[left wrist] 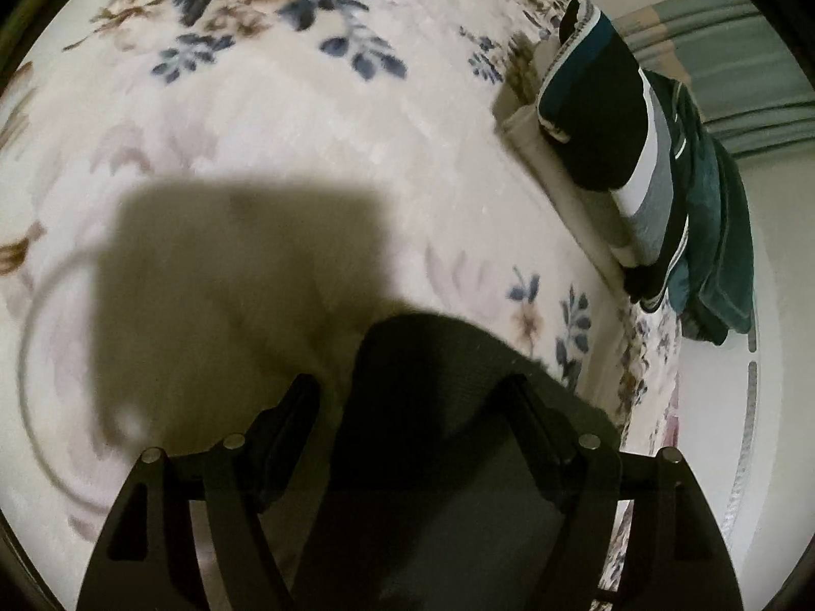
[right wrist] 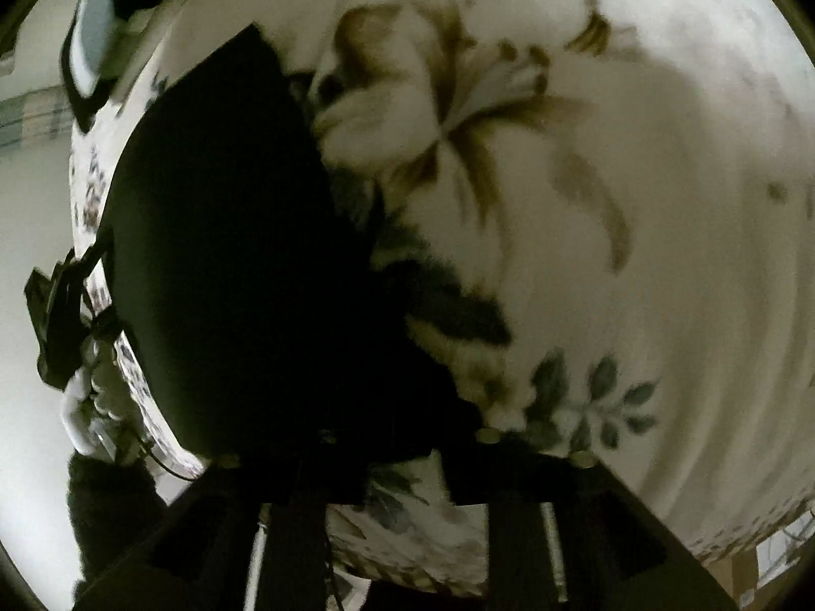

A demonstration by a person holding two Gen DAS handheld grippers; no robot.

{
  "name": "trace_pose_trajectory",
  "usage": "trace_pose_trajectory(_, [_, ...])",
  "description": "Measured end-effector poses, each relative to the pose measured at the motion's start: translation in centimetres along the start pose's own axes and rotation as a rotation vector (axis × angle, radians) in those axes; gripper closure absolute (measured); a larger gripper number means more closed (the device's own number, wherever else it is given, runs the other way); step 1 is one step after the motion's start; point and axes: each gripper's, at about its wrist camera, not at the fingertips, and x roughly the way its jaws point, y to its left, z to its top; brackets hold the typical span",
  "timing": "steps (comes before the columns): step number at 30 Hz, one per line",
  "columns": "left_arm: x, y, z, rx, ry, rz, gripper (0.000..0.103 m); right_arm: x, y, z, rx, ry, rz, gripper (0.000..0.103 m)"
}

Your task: Fold small clothes

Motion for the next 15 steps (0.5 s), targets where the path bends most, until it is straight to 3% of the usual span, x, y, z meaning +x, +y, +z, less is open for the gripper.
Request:
trace_pose_trajectory(2, [0.0, 0.1, 0.1, 0.005, -0.007, -0.008, 0.030, -1.2, 0.4, 1.5, -0.007, -0.058, 0.052, 0.061])
trace_pose_trajectory(3, [0.0, 0.1, 0.1, 0.006, -0.013, -0.014, 0.030, -1.9, 1.0, 2.6, -0.021, -0.096, 0.077, 0.047])
trace_pose_trajectory(4, [0.0, 0.2, 0.0, 0.007, -0.021, -0.022, 0.030, -2.3, 1.6, 3.7, -0.039, -0.131, 0.101, 0.042])
trace_pose_trajectory(5, [-0.1, 0.3, 0.0, 0.007, -0.031, -0.027, 0.034, -2.6, 2.5, 5.3, -0.066, -0.169, 0.126, 0.042])
trace_pose_trajectory(6, [-0.1, 0.4, -0.1, 0.006, -0.041, -0.038, 0.053, -2.5, 3.0, 6.3, -0.080, -0.183, 0.139, 0.042])
trace_pose_trajectory(7, [-0.1, 0.5, -0.1, 0.003, -0.042, -0.067, 0.060, -2.2, 3.7, 7.6, -0.096, -0.188, 0.165, 0.042])
trace_pose_trajectory(11, [-0.2, 0.4, -0.2, 0.001, -0.065, -0.071, 0.070, 1.6, 5.3, 12.3, -0.110, -0.096, 0.341, 0.037])
trace_pose_trajectory(12, [-0.3, 0.6, -0.2, -0.001, -0.068, -0.074, 0.072, 2.4, 5.3, 12.7, -0.094, -0.081, 0.380, 0.039])
trace_pose_trajectory(13, [-0.4, 0.7, -0.2, -0.002, -0.070, -0.078, 0.073, 2.3, 5.3, 12.8, -0.104, -0.097, 0.410, 0.065])
trace_pose_trajectory(14, [-0.5, 0.9, -0.2, -0.007, -0.068, -0.084, 0.075, 1.8, 5.7, 12.7, -0.139, -0.129, 0.416, 0.082])
trace_pose_trajectory(15, [-0.5, 1.2, -0.1, -0.009, -0.062, -0.092, 0.075, 1.4, 6.0, 12.5, -0.158, -0.140, 0.413, 0.093])
